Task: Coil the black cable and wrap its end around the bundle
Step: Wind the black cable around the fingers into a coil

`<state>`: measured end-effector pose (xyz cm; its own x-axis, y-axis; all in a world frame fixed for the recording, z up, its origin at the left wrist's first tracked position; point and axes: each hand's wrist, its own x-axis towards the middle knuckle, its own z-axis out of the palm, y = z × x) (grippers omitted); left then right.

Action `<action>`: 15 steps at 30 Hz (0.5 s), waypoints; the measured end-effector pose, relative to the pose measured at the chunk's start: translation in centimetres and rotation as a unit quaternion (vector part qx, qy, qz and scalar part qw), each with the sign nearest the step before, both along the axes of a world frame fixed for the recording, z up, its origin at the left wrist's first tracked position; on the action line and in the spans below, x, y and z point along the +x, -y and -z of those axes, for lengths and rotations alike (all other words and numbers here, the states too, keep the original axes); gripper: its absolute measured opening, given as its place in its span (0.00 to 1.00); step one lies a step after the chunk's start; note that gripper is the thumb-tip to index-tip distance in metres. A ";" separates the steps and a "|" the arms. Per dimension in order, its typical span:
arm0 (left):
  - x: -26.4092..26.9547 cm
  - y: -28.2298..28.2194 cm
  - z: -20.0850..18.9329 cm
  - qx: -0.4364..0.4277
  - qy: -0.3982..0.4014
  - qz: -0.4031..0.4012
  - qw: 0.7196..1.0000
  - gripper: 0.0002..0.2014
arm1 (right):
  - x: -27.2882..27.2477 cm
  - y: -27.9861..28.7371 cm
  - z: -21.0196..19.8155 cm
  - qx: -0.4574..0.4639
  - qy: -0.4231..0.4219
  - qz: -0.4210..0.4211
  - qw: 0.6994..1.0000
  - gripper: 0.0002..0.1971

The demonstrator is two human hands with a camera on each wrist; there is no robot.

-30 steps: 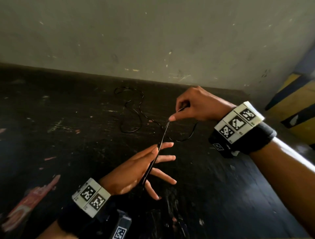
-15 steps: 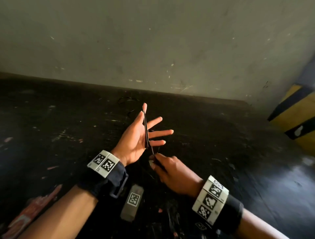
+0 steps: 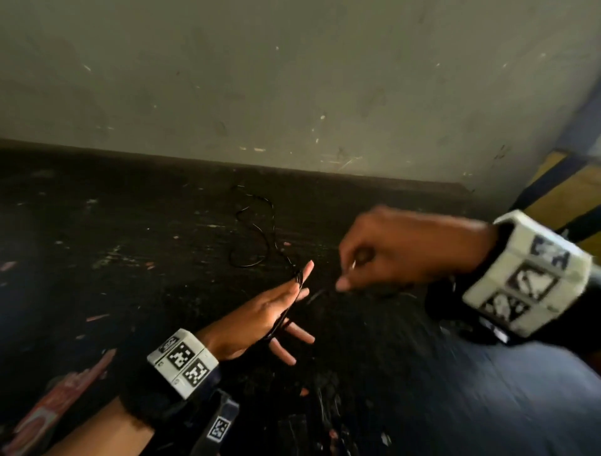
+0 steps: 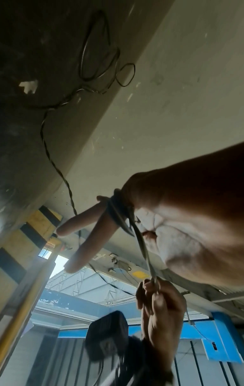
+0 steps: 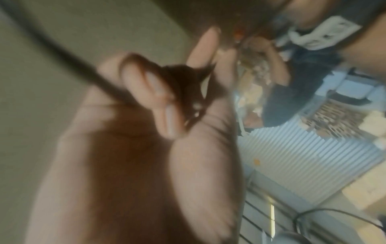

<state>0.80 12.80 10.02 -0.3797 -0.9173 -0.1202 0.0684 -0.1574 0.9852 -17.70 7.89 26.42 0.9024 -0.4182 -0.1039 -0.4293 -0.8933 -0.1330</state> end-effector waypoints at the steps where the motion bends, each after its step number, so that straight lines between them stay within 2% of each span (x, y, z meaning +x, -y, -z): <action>1: 0.1 -0.6 -0.2 0.015 -0.008 0.014 1.000 0.20 | -0.2 1.1 -1.0 -0.005 0.020 0.004 1.000 0.11; 4: 0.5 -1.7 -0.8 0.034 -0.025 0.045 0.998 0.23 | -0.5 3.9 -3.0 -0.011 0.084 0.049 0.995 0.10; 7: 0.7 -2.5 -1.5 0.033 -0.052 0.074 0.995 0.21 | -0.7 6.2 -2.8 -0.034 0.124 0.079 0.989 0.11; 11: 1.2 -3.1 -3.1 0.040 -0.132 0.113 0.984 0.22 | -0.2 8.1 0.9 -0.078 0.145 0.083 0.983 0.18; 15: 1.5 -3.1 -4.5 0.039 -0.207 0.136 0.968 0.21 | 0.5 8.4 6.6 -0.051 0.221 0.087 0.970 0.24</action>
